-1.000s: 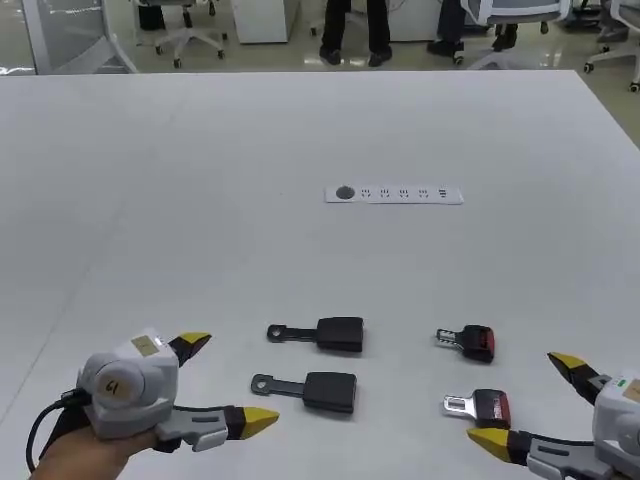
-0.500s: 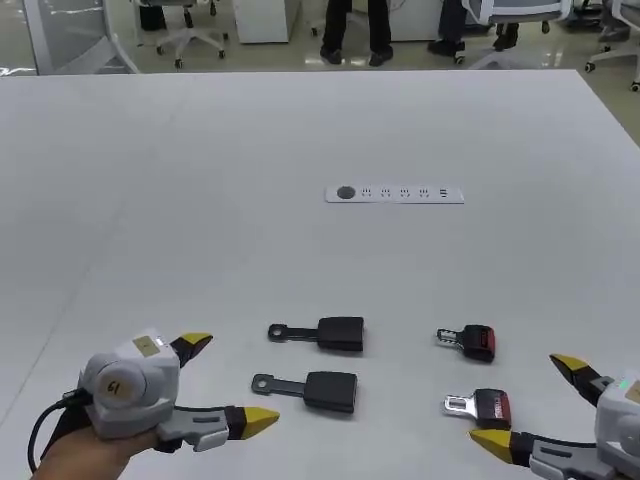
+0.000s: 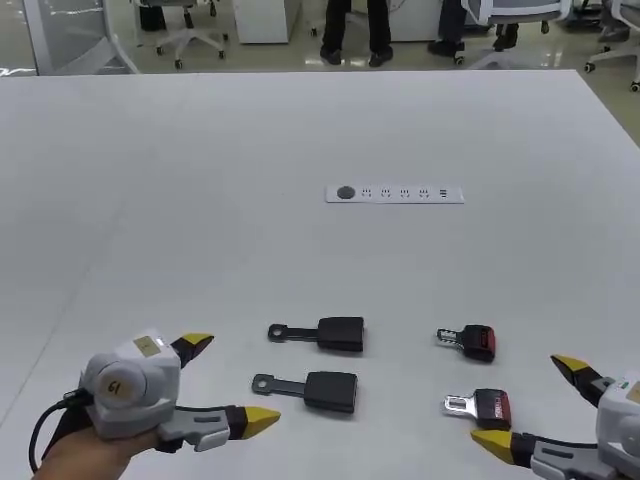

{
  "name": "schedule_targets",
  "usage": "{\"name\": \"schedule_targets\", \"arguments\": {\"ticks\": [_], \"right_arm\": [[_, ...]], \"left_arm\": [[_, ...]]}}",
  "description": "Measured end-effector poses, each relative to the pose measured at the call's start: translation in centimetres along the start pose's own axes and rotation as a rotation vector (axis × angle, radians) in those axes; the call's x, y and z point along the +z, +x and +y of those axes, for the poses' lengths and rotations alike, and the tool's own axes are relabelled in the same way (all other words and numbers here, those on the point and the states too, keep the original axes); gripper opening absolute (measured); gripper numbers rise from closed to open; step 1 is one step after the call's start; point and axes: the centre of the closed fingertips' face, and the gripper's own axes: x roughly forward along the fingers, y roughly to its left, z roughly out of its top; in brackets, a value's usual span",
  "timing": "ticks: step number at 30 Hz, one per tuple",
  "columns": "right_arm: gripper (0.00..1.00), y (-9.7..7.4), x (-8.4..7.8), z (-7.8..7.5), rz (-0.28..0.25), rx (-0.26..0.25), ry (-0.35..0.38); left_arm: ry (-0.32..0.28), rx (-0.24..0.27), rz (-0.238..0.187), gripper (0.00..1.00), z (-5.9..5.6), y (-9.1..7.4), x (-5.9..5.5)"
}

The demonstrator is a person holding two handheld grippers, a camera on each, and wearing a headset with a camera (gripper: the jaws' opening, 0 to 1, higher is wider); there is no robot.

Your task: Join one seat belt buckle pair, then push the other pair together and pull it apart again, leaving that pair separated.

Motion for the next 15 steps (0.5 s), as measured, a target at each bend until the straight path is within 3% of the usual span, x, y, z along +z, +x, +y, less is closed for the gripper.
{"name": "schedule_targets", "arguments": {"ticks": [15], "right_arm": [[0.97,-0.13,-0.15,0.06,0.008,0.001,0.001]], "left_arm": [[0.002,-0.004,0.003,0.9,-0.48,0.03,0.28]]}}
